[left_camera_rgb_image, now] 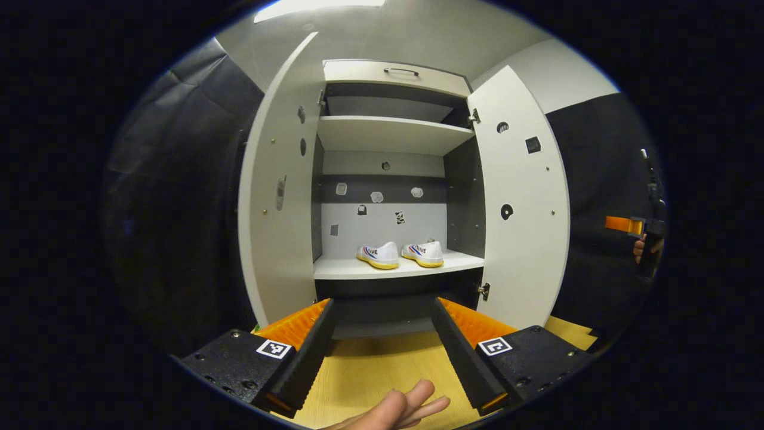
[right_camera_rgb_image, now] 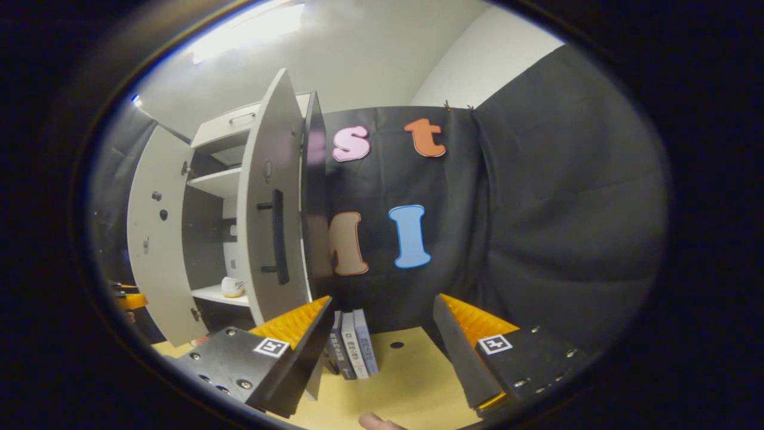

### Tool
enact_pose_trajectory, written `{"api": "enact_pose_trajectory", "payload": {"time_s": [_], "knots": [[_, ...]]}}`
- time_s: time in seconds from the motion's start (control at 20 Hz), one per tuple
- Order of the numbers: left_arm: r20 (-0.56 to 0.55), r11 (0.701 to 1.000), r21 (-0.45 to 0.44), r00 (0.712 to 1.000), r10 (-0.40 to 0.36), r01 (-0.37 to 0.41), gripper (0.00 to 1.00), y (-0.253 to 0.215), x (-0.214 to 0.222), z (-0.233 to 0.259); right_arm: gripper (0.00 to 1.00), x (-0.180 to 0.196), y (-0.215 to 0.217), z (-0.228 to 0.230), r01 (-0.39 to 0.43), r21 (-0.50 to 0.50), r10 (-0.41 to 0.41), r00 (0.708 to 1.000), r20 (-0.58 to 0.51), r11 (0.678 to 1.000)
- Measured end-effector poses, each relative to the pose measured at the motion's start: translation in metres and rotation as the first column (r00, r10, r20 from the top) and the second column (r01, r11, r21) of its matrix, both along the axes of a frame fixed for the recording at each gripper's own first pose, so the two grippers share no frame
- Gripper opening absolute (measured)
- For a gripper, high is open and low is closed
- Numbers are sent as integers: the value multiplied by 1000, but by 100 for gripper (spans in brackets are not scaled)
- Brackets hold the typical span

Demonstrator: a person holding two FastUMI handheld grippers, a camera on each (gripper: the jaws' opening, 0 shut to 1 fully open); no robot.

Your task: Grab one shoe with the right hand and put it into the shoe cabinet, grab the other shoe with the left hand and put it into the shoe cabinet; then close the right door with the right hand and the left door with the left hand.

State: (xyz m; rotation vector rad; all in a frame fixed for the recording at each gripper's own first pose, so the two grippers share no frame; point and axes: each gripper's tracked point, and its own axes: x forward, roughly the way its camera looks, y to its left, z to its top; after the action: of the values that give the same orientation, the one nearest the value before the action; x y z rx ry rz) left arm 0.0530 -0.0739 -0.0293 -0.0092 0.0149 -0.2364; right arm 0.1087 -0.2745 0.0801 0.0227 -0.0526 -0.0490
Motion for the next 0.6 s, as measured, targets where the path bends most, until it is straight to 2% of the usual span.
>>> {"api": "enact_pose_trajectory", "payload": {"time_s": [0.25, 0.4, 0.6], "knots": [[0, 1000, -7, 1000, -9, 9, 98, 37, -24, -2, 99, 46, 7, 20, -95, -43, 94, 995, -23, 995], [24, 1000, -17, 1000, 3, -3, 97, 55, -32, 6, 99, 71, 12, 26, -76, -22, 75, 996, -42, 997], [25, 1000, -23, 1000, -8, 9, 97, 70, -39, 6, 99, 96, 45, 31, -111, -6, 111, 992, -52, 994]]}}
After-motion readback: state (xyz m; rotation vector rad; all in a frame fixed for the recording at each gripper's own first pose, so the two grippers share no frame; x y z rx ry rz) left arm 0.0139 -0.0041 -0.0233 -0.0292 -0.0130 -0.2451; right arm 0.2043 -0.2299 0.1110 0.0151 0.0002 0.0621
